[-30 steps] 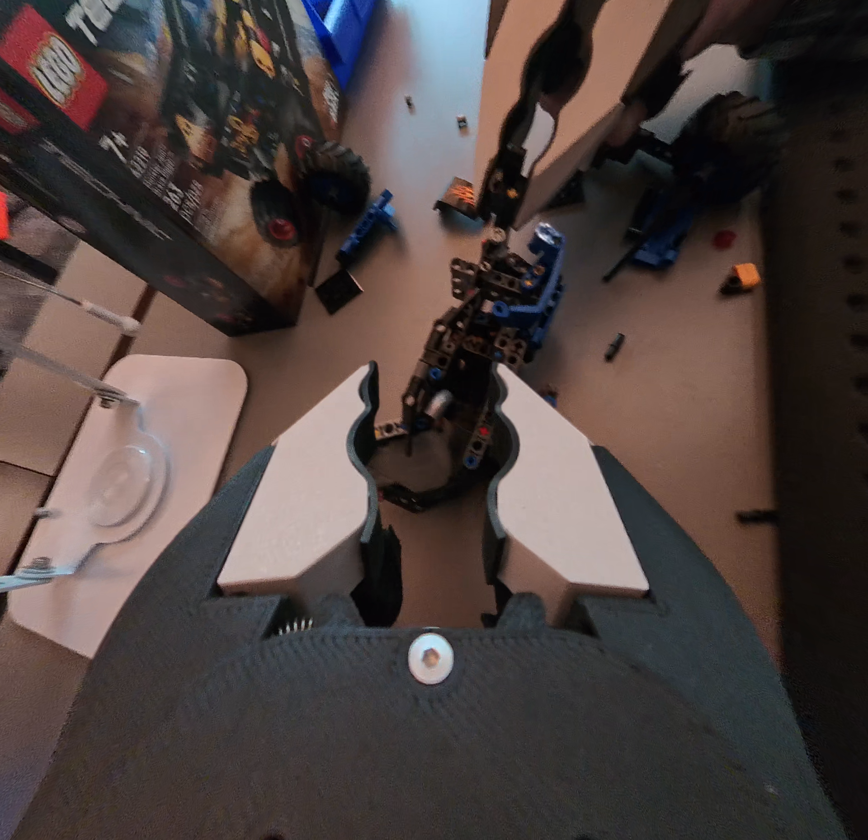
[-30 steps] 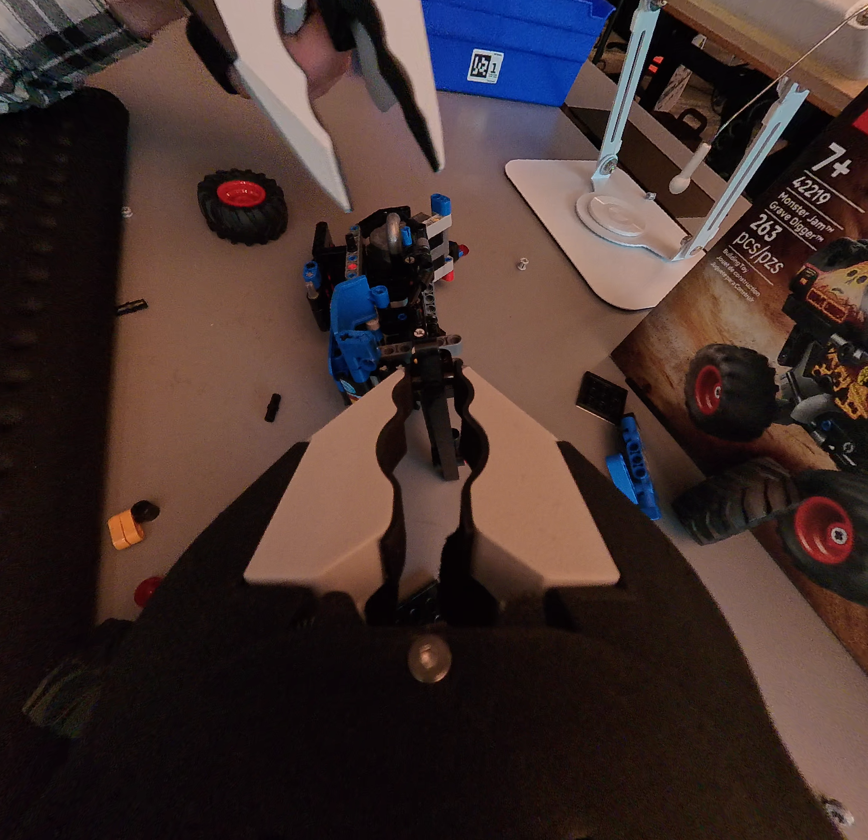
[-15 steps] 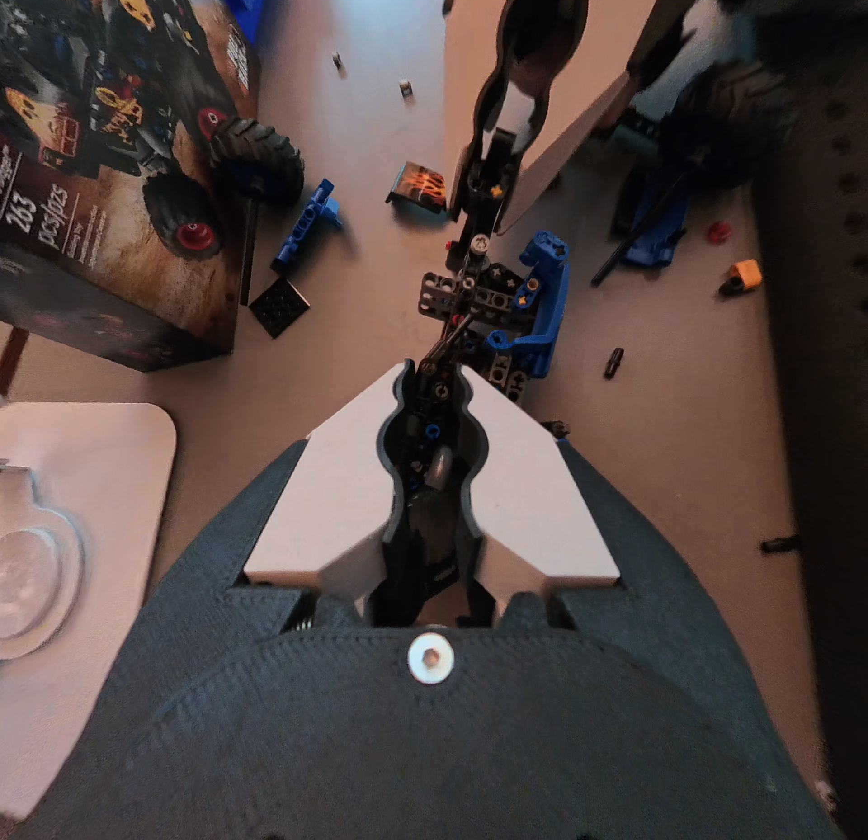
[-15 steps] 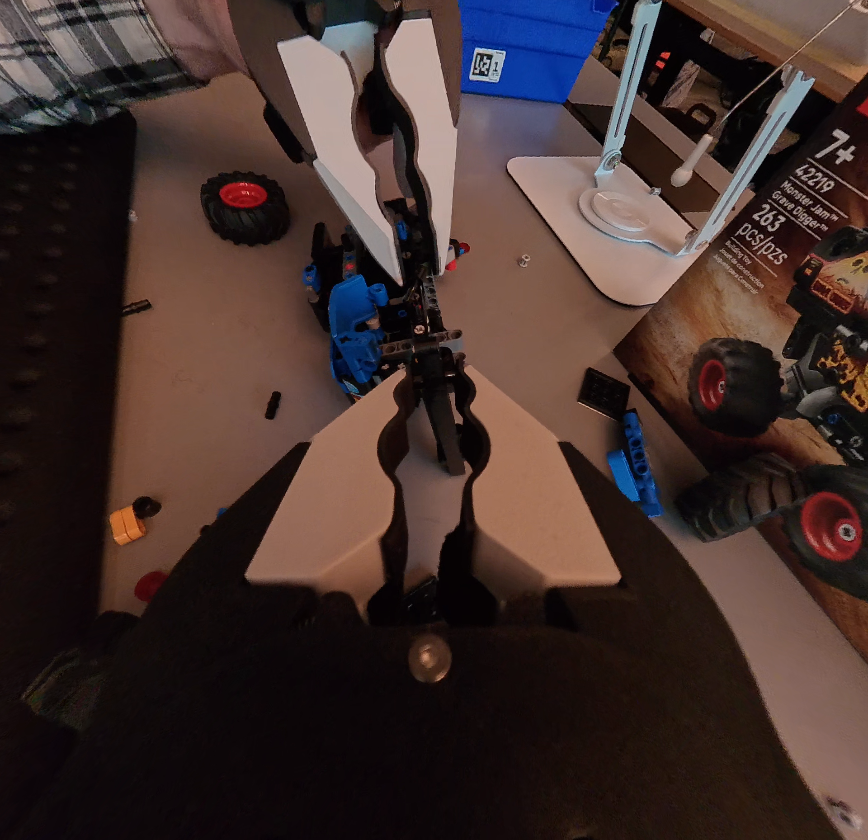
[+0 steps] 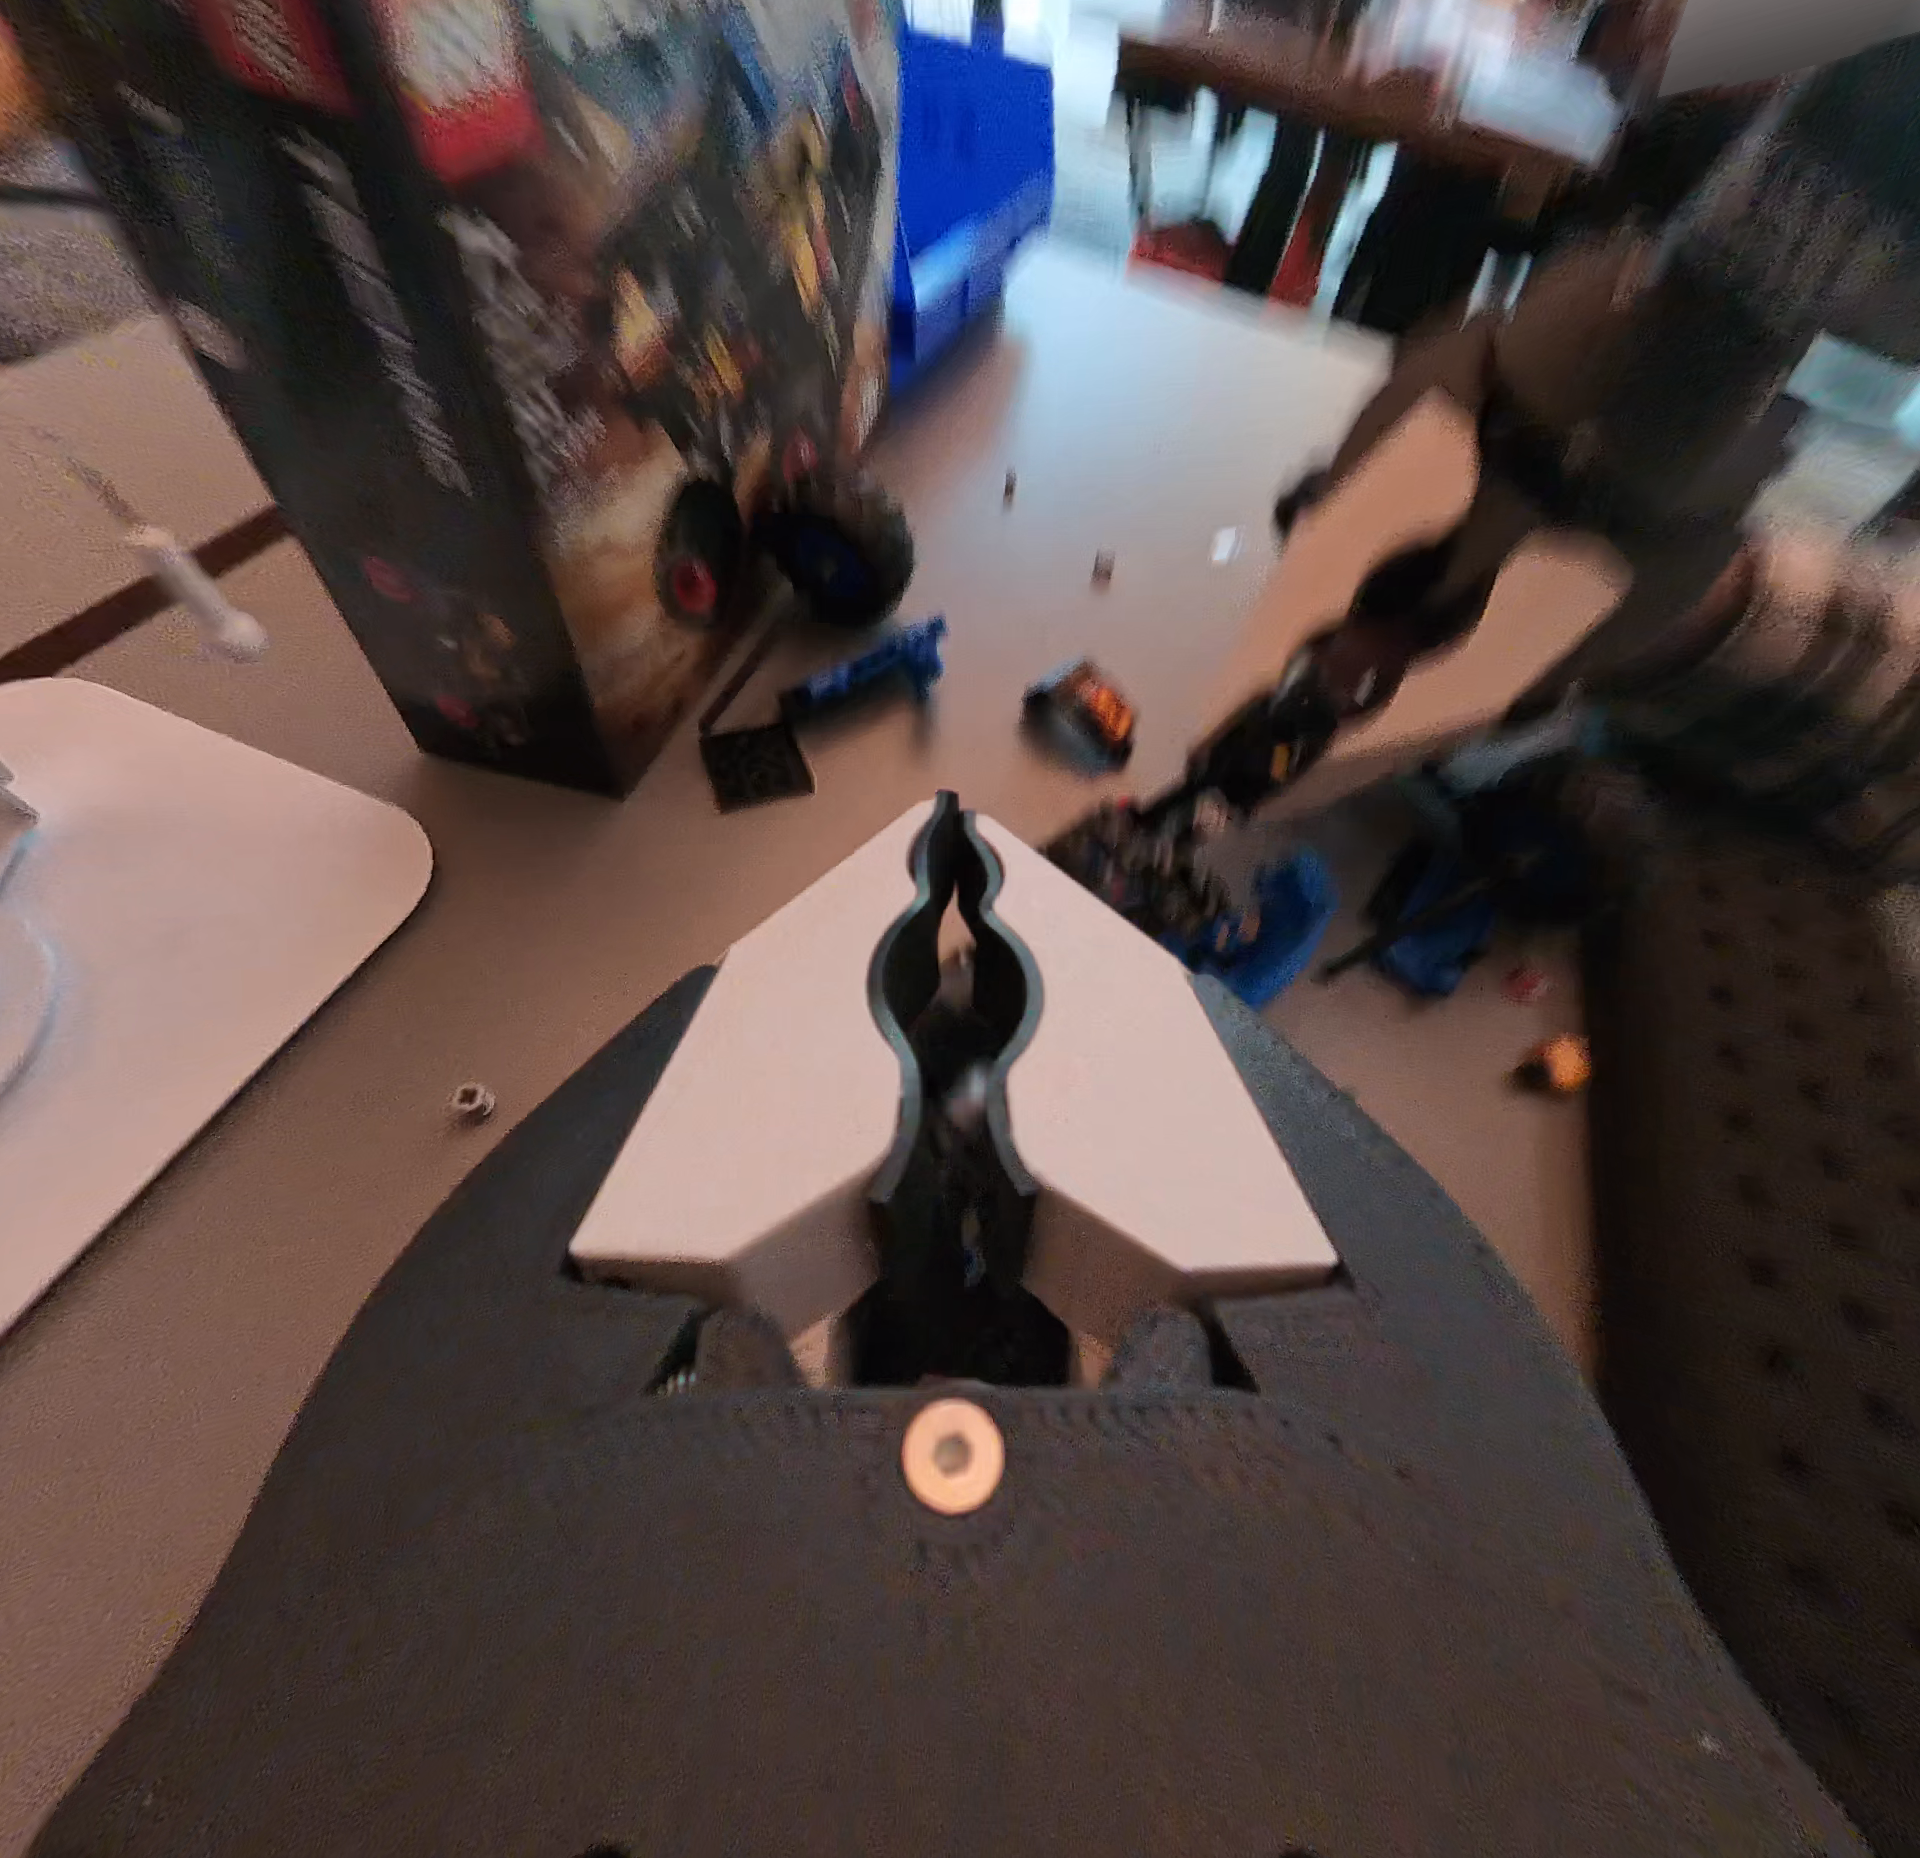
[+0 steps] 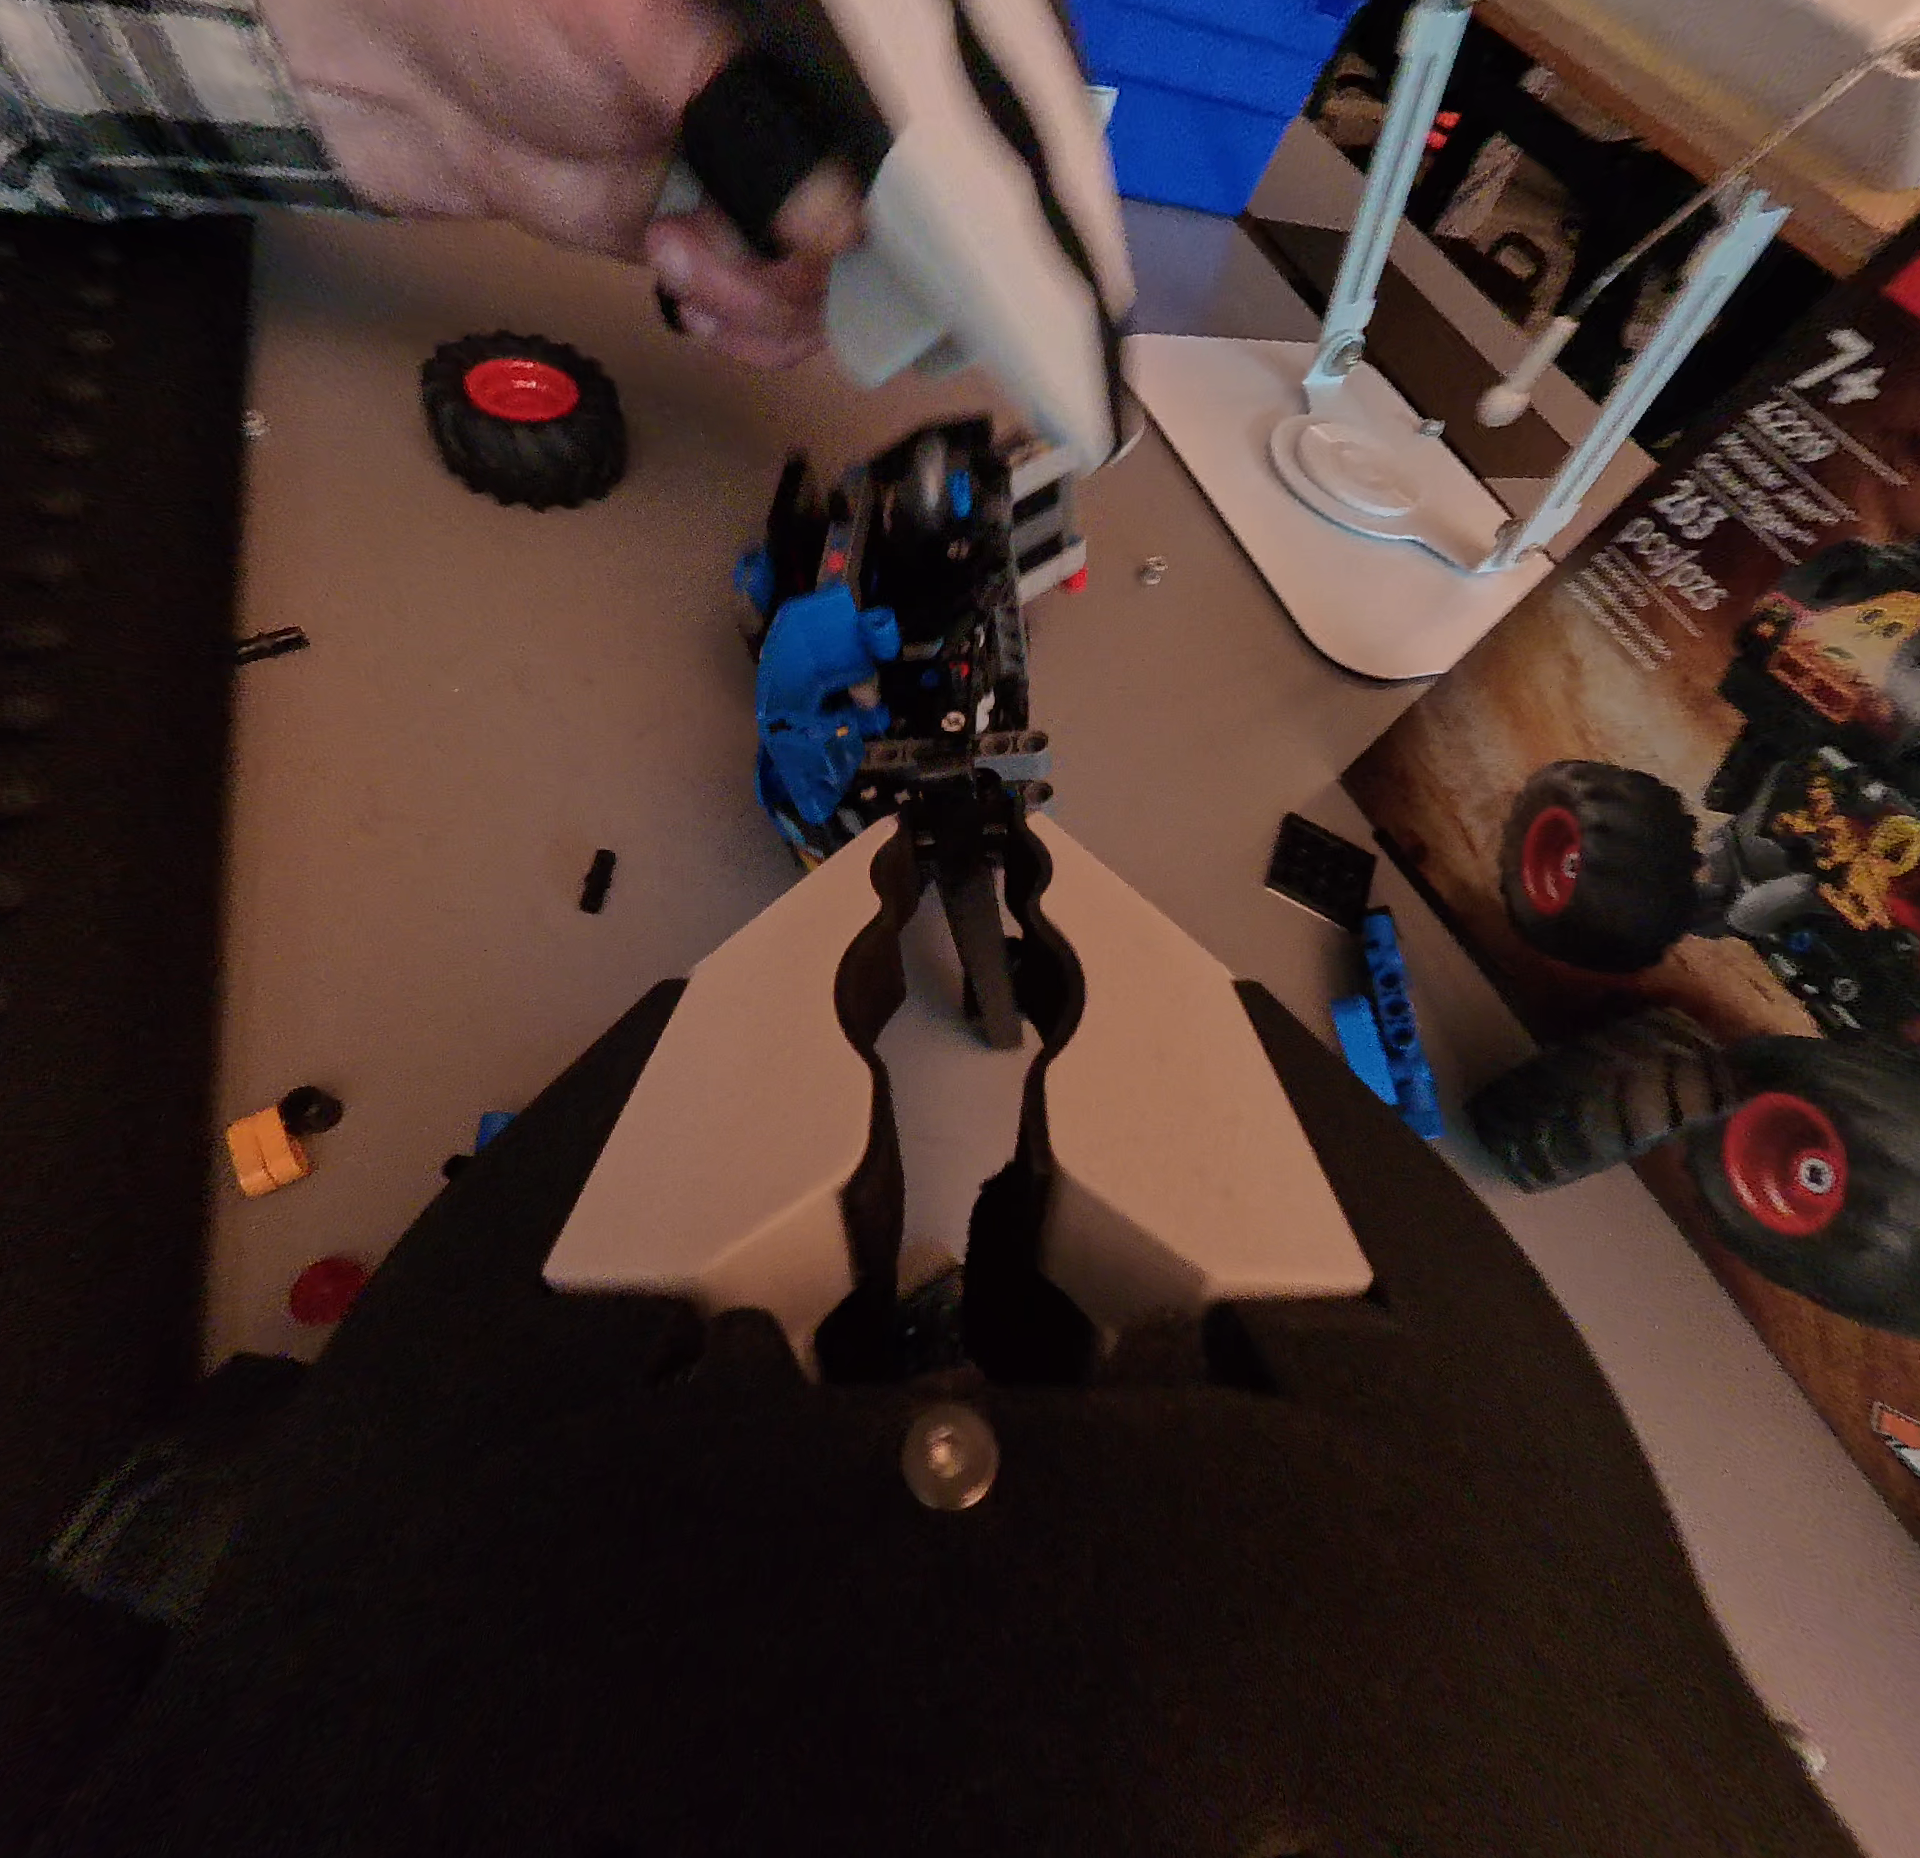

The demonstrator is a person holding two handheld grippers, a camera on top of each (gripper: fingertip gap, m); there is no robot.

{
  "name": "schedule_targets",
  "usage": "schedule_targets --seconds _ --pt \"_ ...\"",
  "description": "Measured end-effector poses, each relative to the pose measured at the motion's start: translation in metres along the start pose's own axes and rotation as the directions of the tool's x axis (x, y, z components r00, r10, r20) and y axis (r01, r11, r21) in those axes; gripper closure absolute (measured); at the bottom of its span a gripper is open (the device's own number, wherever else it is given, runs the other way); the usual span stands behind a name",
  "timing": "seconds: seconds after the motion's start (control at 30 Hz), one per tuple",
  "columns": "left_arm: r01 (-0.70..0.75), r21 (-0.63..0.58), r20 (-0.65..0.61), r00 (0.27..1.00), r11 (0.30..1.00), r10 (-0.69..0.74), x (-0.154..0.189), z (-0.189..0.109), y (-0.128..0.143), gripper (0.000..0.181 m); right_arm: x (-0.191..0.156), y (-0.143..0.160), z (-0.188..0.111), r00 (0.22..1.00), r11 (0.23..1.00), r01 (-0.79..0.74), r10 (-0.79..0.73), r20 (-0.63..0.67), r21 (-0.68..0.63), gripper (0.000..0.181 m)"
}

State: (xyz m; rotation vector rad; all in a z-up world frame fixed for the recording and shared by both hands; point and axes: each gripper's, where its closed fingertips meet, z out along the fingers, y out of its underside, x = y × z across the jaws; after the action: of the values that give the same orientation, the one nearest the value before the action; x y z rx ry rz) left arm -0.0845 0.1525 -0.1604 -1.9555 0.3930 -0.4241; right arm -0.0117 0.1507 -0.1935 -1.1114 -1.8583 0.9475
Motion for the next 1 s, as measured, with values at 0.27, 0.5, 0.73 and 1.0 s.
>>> schedule_targets --seconds 0.27,0.5,0.73,1.0 --pt "-0.103 -0.143 -0.046 0.994 0.984 0.097 0.005 -0.005 0.030 0.181 0.002 0.000 0.000 1.000 1.000 -0.005 0.005 -0.004 0.013 0.166" --pt "-0.242 -0.231 -0.039 0.970 0.942 0.240 -0.001 -0.018 0.045 0.155 0.002 0.000 -0.002 1.000 1.000 0.004 -0.004 0.013 0.014 0.166" --pt "-0.271 -0.287 -0.076 0.963 0.919 0.260 0.005 -0.002 0.059 0.157 0.005 -0.018 -0.012 1.000 0.997 0.016 -0.015 -0.017 0.073 0.163" --pt "-0.314 -0.280 -0.075 0.949 0.907 0.305 0.015 0.006 0.057 0.157 -0.004 -0.032 0.009 0.985 0.978 0.165 -0.170 -0.034 -0.126 0.158"
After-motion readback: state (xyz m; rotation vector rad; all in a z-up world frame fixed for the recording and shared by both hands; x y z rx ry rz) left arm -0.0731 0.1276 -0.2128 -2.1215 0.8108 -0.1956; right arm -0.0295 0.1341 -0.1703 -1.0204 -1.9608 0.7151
